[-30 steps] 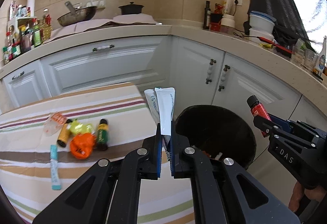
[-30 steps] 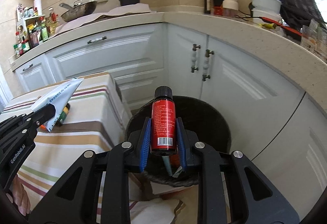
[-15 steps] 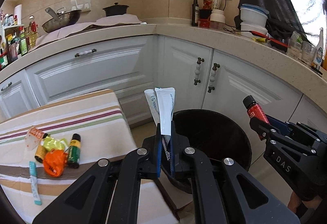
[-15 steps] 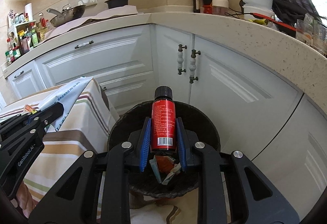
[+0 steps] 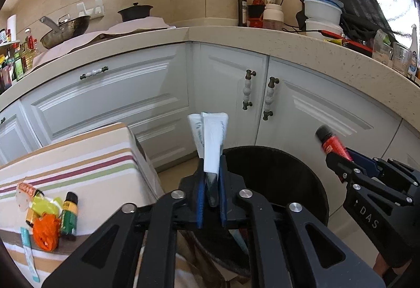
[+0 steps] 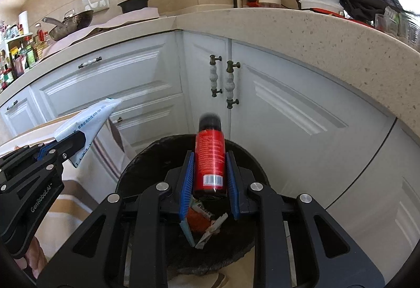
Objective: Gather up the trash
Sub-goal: 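Open both grippers to drop the red can and white tube into the bin, then move both open grippers from the bin back over the table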
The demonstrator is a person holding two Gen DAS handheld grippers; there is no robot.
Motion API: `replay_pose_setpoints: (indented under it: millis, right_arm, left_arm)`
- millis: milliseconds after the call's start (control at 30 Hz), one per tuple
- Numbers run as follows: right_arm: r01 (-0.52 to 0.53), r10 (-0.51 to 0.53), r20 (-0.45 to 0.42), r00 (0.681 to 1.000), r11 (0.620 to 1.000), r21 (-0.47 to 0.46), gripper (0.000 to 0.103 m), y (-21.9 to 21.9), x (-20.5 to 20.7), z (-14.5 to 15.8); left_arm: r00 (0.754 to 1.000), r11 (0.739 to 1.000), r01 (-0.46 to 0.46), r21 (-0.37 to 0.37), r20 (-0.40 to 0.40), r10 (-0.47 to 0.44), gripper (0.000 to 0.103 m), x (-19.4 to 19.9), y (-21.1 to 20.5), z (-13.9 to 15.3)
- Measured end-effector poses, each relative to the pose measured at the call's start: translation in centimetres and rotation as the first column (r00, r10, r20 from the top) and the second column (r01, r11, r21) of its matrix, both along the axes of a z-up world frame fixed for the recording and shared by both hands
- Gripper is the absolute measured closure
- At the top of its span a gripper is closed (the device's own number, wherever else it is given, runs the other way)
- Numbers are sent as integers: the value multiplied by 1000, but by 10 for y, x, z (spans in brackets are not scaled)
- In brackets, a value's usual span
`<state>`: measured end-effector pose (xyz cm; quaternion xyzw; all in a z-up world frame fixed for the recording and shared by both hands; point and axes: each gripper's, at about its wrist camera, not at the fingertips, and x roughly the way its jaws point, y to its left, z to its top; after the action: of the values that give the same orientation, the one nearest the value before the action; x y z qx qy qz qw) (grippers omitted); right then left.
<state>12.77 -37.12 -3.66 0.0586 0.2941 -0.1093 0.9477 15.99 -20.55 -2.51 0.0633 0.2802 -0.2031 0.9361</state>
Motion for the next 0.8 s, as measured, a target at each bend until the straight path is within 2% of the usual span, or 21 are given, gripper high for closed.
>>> replay_pose_setpoints:
  millis: [33, 67, 100, 400, 800]
  right_arm:
    - [4, -4, 1, 1000, 1000, 1, 70, -2, 2, -1]
    - [5, -5, -1, 1000, 1000, 4, 62, -4, 4, -2]
    - [12, -12, 0, 1000, 1000, 6, 61, -5, 5, -4]
    - [19, -19, -9, 1000, 1000, 1, 61, -4, 7, -7]
    - [3, -3, 12, 1000, 1000, 9, 61, 15, -5, 6]
  left_arm:
    - [1000, 1000, -1, 5, 3, 1, 80, 2, -3, -1]
    - [1000, 1000, -1, 10, 0, 1, 65, 5, -4, -2]
    - [1000, 1000, -3, 10, 1, 3, 59, 6, -4, -2]
    - [999, 999, -36, 2, -21, 36, 46, 8, 4, -4]
    - [996, 996, -90, 4, 1, 90, 44, -4, 33, 9]
